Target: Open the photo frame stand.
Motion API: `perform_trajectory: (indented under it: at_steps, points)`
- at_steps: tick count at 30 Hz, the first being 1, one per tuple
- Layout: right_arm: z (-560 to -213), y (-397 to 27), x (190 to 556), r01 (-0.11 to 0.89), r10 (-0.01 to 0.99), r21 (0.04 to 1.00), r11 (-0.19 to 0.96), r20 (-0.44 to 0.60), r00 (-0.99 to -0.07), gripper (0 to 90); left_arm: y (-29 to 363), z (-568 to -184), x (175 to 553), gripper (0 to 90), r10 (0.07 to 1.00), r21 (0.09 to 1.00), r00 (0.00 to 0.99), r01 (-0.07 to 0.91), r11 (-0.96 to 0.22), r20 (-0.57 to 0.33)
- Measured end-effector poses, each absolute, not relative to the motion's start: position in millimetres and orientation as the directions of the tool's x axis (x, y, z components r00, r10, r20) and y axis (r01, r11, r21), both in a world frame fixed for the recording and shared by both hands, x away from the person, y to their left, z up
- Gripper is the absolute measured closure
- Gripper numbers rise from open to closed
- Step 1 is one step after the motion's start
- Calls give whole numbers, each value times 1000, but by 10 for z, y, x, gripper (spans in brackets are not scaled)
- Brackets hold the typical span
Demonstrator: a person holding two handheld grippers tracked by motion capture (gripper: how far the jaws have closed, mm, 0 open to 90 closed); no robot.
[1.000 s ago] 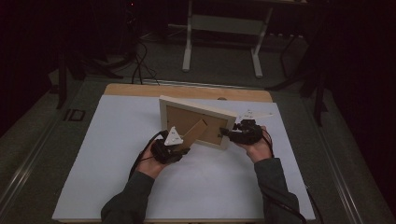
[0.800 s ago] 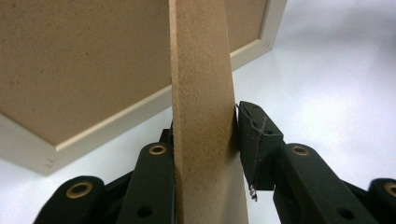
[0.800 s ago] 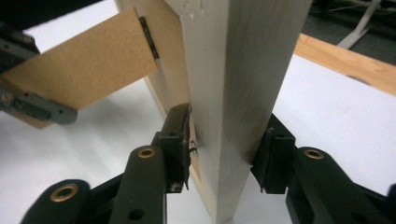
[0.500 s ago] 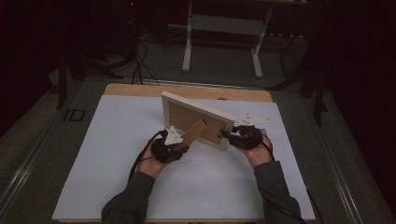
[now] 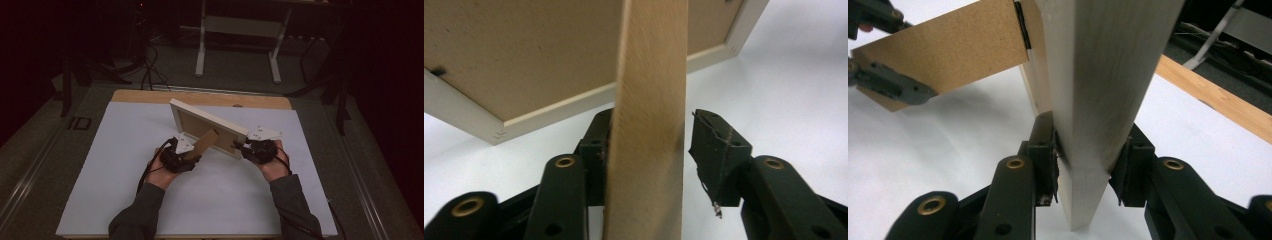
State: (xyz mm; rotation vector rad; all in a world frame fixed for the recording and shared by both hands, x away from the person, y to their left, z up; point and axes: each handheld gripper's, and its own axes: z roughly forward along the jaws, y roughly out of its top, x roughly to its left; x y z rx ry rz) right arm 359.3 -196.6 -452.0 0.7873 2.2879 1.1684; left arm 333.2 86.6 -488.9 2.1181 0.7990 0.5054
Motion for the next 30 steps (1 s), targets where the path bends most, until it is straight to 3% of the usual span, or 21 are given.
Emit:
perform_trajectory:
  at_steps: [8,30]
  points:
    - [-4537,-1982,3583,289,649,840,459,-95,-755,656,932,-4865,3347,539,666,816,746,390,-426,-9]
    - [-4569,-1985,3546,293,626,847,444,-60,-777,641,915,-4859,3305,600,659,802,752,411,-433,-29]
